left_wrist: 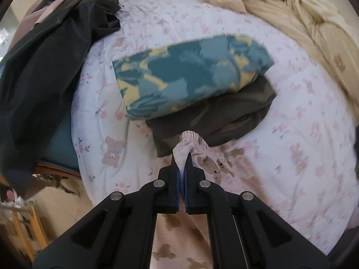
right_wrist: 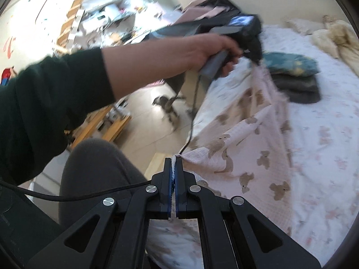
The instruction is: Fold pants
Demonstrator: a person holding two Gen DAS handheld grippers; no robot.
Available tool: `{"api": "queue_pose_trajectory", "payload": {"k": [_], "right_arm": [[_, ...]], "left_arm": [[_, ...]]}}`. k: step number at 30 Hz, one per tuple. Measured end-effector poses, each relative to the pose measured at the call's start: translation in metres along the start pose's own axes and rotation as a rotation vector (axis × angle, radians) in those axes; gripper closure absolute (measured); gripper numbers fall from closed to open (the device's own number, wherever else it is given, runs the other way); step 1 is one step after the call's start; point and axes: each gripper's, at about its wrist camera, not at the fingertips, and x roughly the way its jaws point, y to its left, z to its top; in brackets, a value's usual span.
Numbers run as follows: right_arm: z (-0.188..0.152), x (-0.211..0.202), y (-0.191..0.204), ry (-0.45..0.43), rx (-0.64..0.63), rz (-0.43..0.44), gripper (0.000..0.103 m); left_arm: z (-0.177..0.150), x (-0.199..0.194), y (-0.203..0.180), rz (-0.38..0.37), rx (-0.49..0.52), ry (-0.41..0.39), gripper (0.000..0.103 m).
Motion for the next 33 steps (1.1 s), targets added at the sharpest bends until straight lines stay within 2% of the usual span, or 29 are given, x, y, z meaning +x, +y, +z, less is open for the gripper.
{"api": "queue_pose_trajectory", "payload": {"k": [4, 6, 10, 17, 18, 19, 21, 22, 25, 28, 31, 33], "right_arm": [[-0.002, 0.053, 0.014, 0.087, -0.017, 0.04, 0.103], [-0.005, 0.072, 0.015, 0.115, -0.014, 0.056, 0.103], [-0.008, 0.095, 0.013, 0.145, 0.004, 0.073, 0.103], [-0.004, 0.121, -0.002, 0.171, 0.056, 0.072, 0.103], [-0.003, 0.122, -0.006, 0.172, 0.056, 0.069, 0.103], [-0.002, 0.123, -0.004, 0.172, 0.055, 0.069, 0.103], [-0.001, 0.123, -0.004, 0.17, 0.05, 0.067, 0.103], [0.0, 0.124, -0.003, 0.171, 0.046, 0.066, 0.103], [0.001, 0.126, 0.006, 0.169, 0.025, 0.071, 0.103], [0.009, 0.133, 0.021, 0.17, -0.027, 0.087, 0.103], [-0.004, 0.153, 0.048, 0.212, -0.148, 0.062, 0.103], [-0.019, 0.175, 0.051, 0.255, -0.145, 0.09, 0.103]], "left_arm": [[-0.01, 0.032, 0.008, 0.037, 0.036, 0.021, 0.102], [-0.013, 0.047, 0.014, 0.021, 0.036, 0.02, 0.102], [-0.019, 0.07, 0.011, -0.006, 0.103, 0.001, 0.102], [-0.025, 0.099, 0.024, -0.001, 0.084, 0.082, 0.097], [-0.027, 0.096, 0.03, -0.013, 0.056, 0.081, 0.084], [-0.029, 0.089, 0.038, -0.034, 0.021, 0.072, 0.06], [-0.035, 0.068, 0.054, -0.082, -0.026, 0.029, 0.038], [-0.039, 0.057, 0.061, -0.096, -0.043, 0.01, 0.033], [-0.066, 0.009, 0.088, -0.141, -0.112, -0.047, 0.032], [-0.103, -0.031, 0.118, -0.146, -0.22, -0.083, 0.032], [-0.148, -0.057, 0.137, -0.156, -0.325, -0.085, 0.032], [-0.181, -0.063, 0.142, -0.158, -0.36, -0.057, 0.031]]}}
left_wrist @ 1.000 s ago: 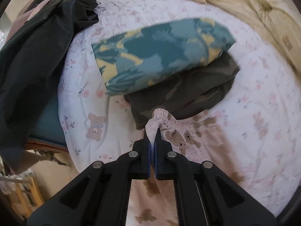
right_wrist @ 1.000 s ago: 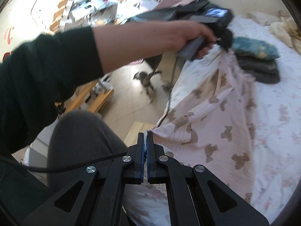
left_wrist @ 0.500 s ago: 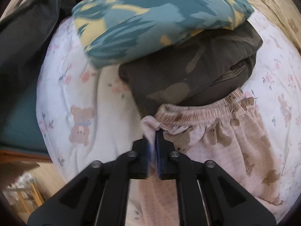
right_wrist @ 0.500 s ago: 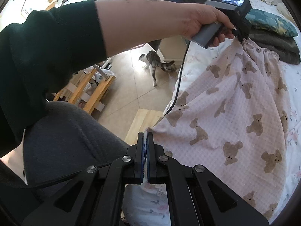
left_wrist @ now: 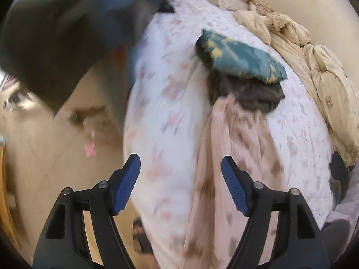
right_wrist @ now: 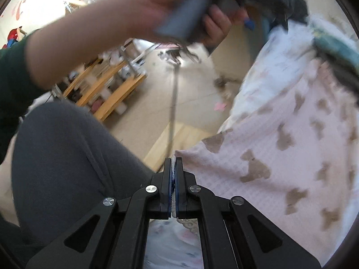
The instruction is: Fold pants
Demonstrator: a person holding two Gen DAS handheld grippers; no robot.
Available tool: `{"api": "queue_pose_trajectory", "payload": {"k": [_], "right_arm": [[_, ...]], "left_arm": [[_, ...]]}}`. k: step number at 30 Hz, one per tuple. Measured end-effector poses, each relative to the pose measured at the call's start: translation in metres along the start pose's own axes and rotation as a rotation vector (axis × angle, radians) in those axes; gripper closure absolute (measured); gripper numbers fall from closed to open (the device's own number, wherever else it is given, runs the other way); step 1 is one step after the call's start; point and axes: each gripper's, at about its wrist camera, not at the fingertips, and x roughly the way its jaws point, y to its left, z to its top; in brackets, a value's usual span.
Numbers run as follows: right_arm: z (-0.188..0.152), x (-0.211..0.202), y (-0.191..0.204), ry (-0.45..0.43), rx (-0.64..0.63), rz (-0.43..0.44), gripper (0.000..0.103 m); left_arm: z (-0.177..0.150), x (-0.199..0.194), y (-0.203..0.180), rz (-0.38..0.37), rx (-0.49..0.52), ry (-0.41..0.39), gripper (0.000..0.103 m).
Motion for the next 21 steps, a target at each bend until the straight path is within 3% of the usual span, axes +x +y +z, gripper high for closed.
{"api": "queue_pose_trajectory", "payload": {"k": [2, 4, 5, 7, 8, 11, 14, 16, 18, 21], "right_arm": [[-0.012, 0.031, -0.003, 0.055, 0.013, 0.0, 0.097], [-0.022, 0.045, -0.004, 0.046, 0.026, 0.049, 0.092], [-0.026, 0.05, -0.004, 0.052, 0.035, 0.057, 0.076], [-0.031, 0.053, -0.005, 0.054, 0.062, 0.106, 0.053], [-0.033, 0.048, -0.006, 0.04, 0.083, 0.143, 0.049], [-0.035, 0.026, -0.009, -0.008, 0.107, 0.185, 0.049], [-0.042, -0.007, -0.016, -0.026, 0.133, 0.166, 0.049], [-0.053, -0.032, -0.024, -0.056, 0.154, 0.135, 0.049], [-0.069, -0.073, -0.045, -0.089, 0.2, 0.06, 0.049], [-0.088, -0.122, -0.076, -0.133, 0.25, -0.039, 0.049]], "left_arm": [[-0.026, -0.004, 0.013, 0.013, -0.039, 0.045, 0.031], [-0.052, -0.005, 0.025, 0.006, -0.105, 0.075, 0.031], [-0.06, -0.006, 0.026, 0.004, -0.124, 0.087, 0.031], [-0.074, -0.004, 0.026, 0.014, -0.12, 0.128, 0.031], [-0.08, -0.001, 0.023, 0.029, -0.105, 0.142, 0.031], [-0.098, 0.006, 0.012, 0.078, -0.032, 0.181, 0.031], [-0.114, 0.028, -0.005, 0.044, 0.055, 0.297, 0.031], [-0.125, 0.038, -0.02, 0.023, 0.106, 0.37, 0.034], [-0.135, 0.042, -0.039, 0.016, 0.178, 0.42, 0.044], [-0.151, 0.041, -0.05, 0.043, 0.213, 0.474, 0.045]]}}
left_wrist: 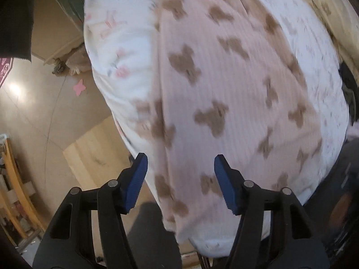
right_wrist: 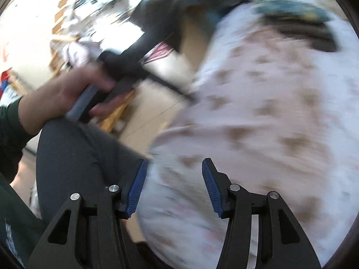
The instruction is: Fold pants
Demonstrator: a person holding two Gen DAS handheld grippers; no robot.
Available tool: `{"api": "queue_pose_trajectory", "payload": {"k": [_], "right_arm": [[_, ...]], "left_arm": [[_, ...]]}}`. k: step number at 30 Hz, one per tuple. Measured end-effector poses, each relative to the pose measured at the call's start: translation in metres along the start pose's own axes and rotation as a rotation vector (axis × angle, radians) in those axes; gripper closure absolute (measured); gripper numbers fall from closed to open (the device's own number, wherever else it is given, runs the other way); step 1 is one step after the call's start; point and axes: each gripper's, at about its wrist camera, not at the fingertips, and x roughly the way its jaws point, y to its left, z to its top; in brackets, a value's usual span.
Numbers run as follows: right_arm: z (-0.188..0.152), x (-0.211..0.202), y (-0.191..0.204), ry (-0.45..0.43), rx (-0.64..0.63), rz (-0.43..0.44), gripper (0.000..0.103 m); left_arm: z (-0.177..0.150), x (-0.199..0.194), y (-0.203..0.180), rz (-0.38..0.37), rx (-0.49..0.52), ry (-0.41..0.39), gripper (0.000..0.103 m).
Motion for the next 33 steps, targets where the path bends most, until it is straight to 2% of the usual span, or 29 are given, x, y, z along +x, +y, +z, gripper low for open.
{"api": "queue_pose_trajectory", "payload": {"k": [3, 4, 7, 8, 9, 10, 14, 17, 20, 21, 22, 24, 27, 29, 31, 33], "right_arm": [[0.003, -0.035, -0.039, -0.061, 0.062, -0.085, 0.049], [0.004, -0.043, -0.051, -0.079, 0.093, -0.1, 0.049], [0.006, -0.065, -0.087, -0.13, 0.173, -0.143, 0.049], [0.007, -0.073, -0.093, -0.146, 0.19, -0.148, 0.049], [0.007, -0.078, -0.101, -0.159, 0.206, -0.152, 0.049], [0.006, -0.084, -0.103, -0.169, 0.22, -0.155, 0.049], [0.0, -0.09, -0.11, -0.193, 0.25, -0.155, 0.049], [-0.006, -0.089, -0.11, -0.205, 0.275, -0.154, 0.049], [-0.008, -0.09, -0.118, -0.208, 0.29, -0.154, 0.049], [-0.007, -0.09, -0.12, -0.206, 0.294, -0.156, 0.049], [-0.007, -0.09, -0.121, -0.205, 0.297, -0.159, 0.049], [-0.006, -0.093, -0.122, -0.208, 0.305, -0.172, 0.049], [-0.005, -0.096, -0.132, -0.191, 0.333, -0.249, 0.049], [-0.002, -0.096, -0.147, -0.158, 0.361, -0.324, 0.049], [0.004, -0.091, -0.16, -0.129, 0.39, -0.317, 0.05], [0.014, -0.078, -0.172, -0.1, 0.411, -0.281, 0.051]], "left_arm": [[-0.013, 0.015, 0.002, -0.002, -0.055, 0.077, 0.046], [-0.018, 0.02, 0.003, -0.018, -0.076, 0.098, 0.054], [-0.03, 0.025, 0.003, -0.014, -0.088, 0.108, 0.065], [-0.035, 0.029, 0.003, -0.018, -0.094, 0.116, 0.073], [-0.038, 0.031, 0.003, -0.024, -0.1, 0.128, 0.094], [-0.041, 0.03, 0.002, -0.024, -0.105, 0.112, 0.099], [-0.051, 0.013, -0.002, -0.014, -0.094, 0.031, 0.103], [-0.059, 0.007, 0.007, 0.016, -0.114, 0.025, 0.103], [-0.056, 0.007, 0.012, 0.093, -0.164, 0.017, 0.099], [-0.054, 0.008, 0.014, 0.098, -0.184, 0.01, 0.091], [-0.052, 0.008, 0.017, 0.097, -0.204, 0.003, 0.069], [-0.052, 0.008, 0.022, 0.092, -0.223, -0.01, 0.041], [-0.051, 0.003, 0.018, 0.098, -0.227, -0.023, 0.04], [-0.047, -0.005, 0.015, 0.097, -0.22, -0.087, 0.04], [-0.036, -0.02, -0.004, 0.103, -0.175, -0.174, 0.04], [-0.024, -0.022, -0.02, 0.098, -0.16, -0.199, 0.04]]}}
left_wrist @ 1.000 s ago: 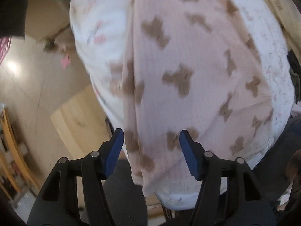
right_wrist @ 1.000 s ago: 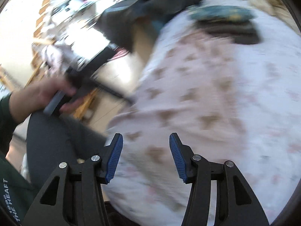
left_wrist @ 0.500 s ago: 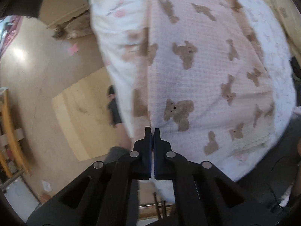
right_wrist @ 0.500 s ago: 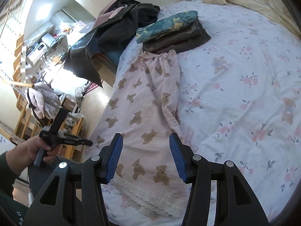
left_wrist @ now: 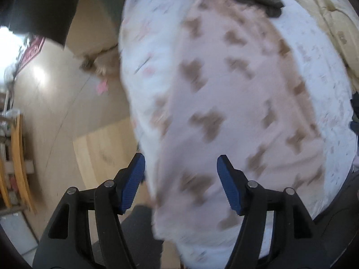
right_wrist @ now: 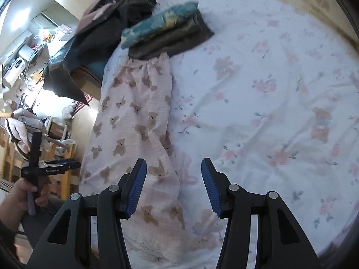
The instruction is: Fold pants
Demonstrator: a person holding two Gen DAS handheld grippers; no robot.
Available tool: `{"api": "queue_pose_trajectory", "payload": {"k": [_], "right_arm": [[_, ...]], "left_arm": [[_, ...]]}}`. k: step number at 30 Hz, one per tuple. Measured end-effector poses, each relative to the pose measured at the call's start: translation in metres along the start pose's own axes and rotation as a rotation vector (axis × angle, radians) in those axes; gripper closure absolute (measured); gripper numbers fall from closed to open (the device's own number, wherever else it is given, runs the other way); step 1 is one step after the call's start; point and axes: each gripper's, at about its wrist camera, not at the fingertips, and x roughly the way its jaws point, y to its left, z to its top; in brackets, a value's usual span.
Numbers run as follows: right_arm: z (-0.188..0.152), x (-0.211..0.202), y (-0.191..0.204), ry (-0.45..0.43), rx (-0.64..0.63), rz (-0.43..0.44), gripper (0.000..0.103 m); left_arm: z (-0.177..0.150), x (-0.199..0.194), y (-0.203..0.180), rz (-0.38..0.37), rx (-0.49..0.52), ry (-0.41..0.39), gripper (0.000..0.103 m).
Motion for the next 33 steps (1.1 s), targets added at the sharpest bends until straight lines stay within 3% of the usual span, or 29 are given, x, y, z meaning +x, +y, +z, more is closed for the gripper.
{"api": "queue_pose_trajectory", "payload": {"k": [3, 8, 10, 12, 17, 18, 21, 24, 29, 33], "right_arm": [[0.015, 0.034, 0.009, 0.045, -0.018, 0.023, 0.051], [0.024, 0.112, 0.025, 0.143, -0.04, -0.018, 0.055], [0.021, 0.139, 0.03, 0.18, -0.098, -0.116, 0.065], [0.018, 0.153, 0.031, 0.172, -0.203, -0.276, 0.066], [0.017, 0.133, 0.034, 0.124, -0.344, -0.505, 0.056], [0.019, 0.125, 0.033, 0.111, -0.337, -0.516, 0.053], [0.038, 0.105, 0.02, 0.126, -0.214, -0.321, 0.053], [0.072, 0.093, 0.018, 0.063, -0.183, -0.233, 0.053], [0.147, 0.115, 0.021, 0.055, -0.144, -0.083, 0.053], [0.196, 0.152, 0.03, 0.065, -0.145, -0.061, 0.054]], "left_arm": [[0.007, 0.024, -0.026, -0.016, 0.036, 0.079, 0.04], [0.0, 0.061, -0.043, 0.102, 0.146, 0.164, 0.04], [-0.005, 0.067, -0.042, 0.13, 0.175, 0.169, 0.039], [-0.009, 0.071, -0.04, 0.138, 0.182, 0.176, 0.037], [-0.01, 0.07, -0.033, 0.121, 0.172, 0.177, 0.035], [-0.01, 0.068, -0.031, 0.115, 0.162, 0.183, 0.035], [0.003, 0.056, -0.019, 0.06, 0.119, 0.176, 0.035], [0.035, 0.031, -0.006, 0.013, 0.069, 0.092, 0.035], [0.129, 0.022, 0.012, -0.073, -0.03, -0.076, 0.035], [0.207, 0.051, 0.006, -0.105, -0.01, -0.125, 0.037]]}}
